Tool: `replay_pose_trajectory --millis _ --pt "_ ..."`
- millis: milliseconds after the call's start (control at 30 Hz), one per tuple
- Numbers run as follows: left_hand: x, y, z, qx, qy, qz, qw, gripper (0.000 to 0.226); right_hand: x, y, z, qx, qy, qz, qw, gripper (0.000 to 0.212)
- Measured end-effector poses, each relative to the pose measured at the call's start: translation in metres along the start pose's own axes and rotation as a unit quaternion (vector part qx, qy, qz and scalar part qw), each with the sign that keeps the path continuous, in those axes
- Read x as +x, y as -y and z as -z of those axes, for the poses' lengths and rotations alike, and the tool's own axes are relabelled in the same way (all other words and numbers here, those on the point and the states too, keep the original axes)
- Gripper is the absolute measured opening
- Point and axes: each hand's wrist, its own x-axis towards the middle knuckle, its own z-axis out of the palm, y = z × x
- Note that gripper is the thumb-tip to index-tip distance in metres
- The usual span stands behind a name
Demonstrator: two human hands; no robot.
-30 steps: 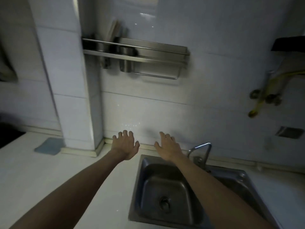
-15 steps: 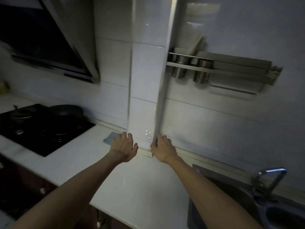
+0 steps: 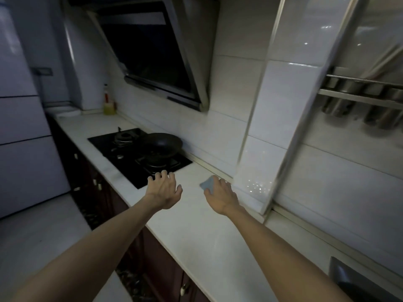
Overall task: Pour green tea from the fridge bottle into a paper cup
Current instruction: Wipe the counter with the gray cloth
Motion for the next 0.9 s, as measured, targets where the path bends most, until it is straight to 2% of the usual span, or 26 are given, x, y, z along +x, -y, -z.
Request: replay_pose_trajectory --millis 200,567,900 --pt "0.035 0.027 0.002 0.021 0.002 0.043 0.999 0.05 0.055 0.008 -0.016 -0.009 0.012 0.05 0.999 0.053" --pt "0.11 -0.01 -0.021 0.035 0.026 0.052 0.998 0.05 0.132 -0.064 -0.013 0.02 0.026 0.009 0.999 0.052" --pt "0.142 -0.048 -0.061 0.038 0.071 0.023 0.996 0.048 0.153 -0.133 -0.029 0.058 0.051 -0.043 0.996 0.05"
